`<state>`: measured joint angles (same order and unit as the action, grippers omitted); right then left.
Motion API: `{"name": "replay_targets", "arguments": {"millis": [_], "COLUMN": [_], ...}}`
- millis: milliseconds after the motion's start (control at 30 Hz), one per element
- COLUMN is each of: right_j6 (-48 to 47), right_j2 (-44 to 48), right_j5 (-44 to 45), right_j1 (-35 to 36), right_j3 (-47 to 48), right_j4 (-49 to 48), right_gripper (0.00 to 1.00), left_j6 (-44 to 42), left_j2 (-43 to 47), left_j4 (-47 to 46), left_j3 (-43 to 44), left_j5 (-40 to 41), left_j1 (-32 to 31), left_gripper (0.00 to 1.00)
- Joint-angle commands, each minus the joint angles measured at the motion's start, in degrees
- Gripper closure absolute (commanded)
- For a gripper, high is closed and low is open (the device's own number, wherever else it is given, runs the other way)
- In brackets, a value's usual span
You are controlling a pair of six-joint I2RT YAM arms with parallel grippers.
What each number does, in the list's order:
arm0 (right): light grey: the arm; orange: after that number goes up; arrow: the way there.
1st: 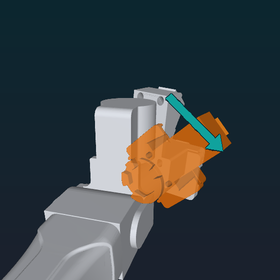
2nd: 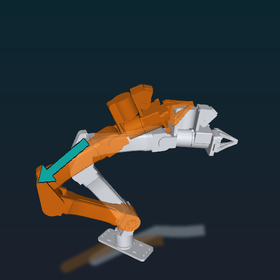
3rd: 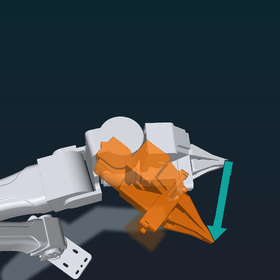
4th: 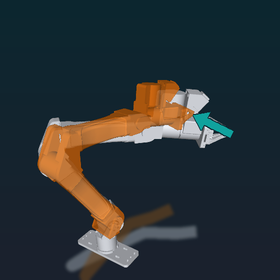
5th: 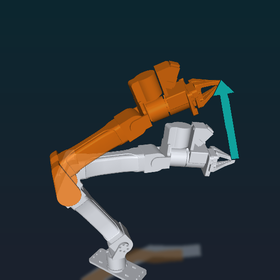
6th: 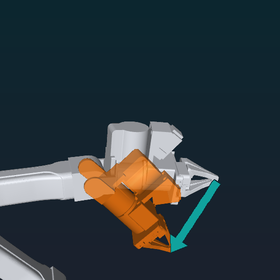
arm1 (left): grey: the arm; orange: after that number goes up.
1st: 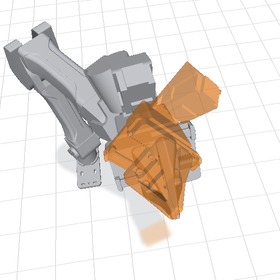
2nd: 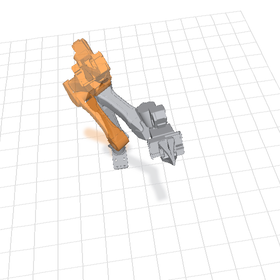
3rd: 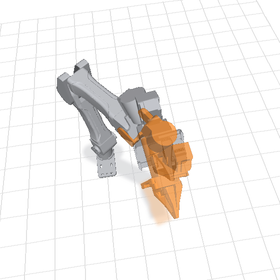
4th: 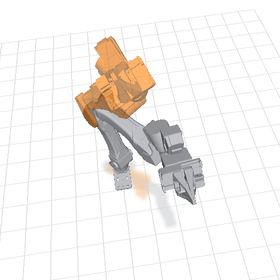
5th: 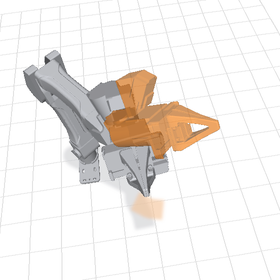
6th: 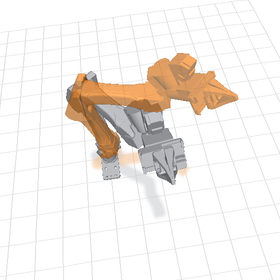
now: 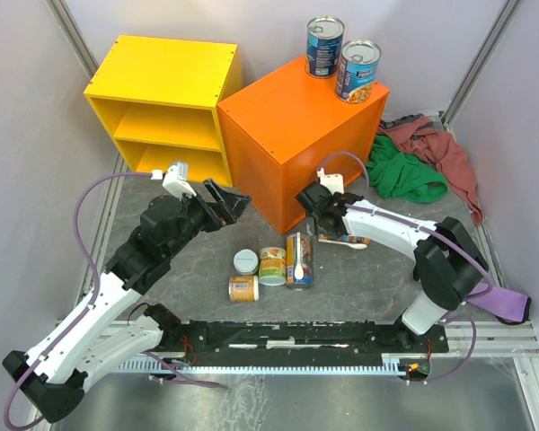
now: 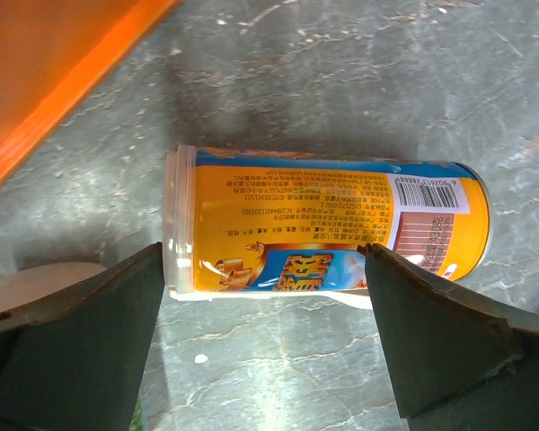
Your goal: Place and organize the canned foods onto the counter
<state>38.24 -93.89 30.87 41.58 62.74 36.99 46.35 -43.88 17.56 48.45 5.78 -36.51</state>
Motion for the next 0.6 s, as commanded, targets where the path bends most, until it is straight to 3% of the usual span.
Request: {"name": "replay_targets", "arguments": {"millis": [0, 300, 567], "right_j6": [2.6, 2.9, -2.0], "right_j2": [-0.7, 6.7, 12.6], "right_j5": [7.3, 9.5, 7.1], "right_j1": [-1.4, -2.2, -1.7], "right_j3": [-1.4, -2.7, 6.4], "right_j4": [3.5, 8.8, 19.3], "right_gripper": [0.02, 0.02, 0.00], "left_j6": [1.6, 1.7, 1.9], "left_j2": [0.7, 1.7, 3.8], "left_j4": [-2.4, -4.4, -6.2], "left_j3": [-0.6, -1.6, -3.2], "left_j5": [-1.0, -1.9, -2.3], "left_j1": [-0.4, -0.5, -0.5], "left_gripper": [0.01, 0.01, 0.01]}}
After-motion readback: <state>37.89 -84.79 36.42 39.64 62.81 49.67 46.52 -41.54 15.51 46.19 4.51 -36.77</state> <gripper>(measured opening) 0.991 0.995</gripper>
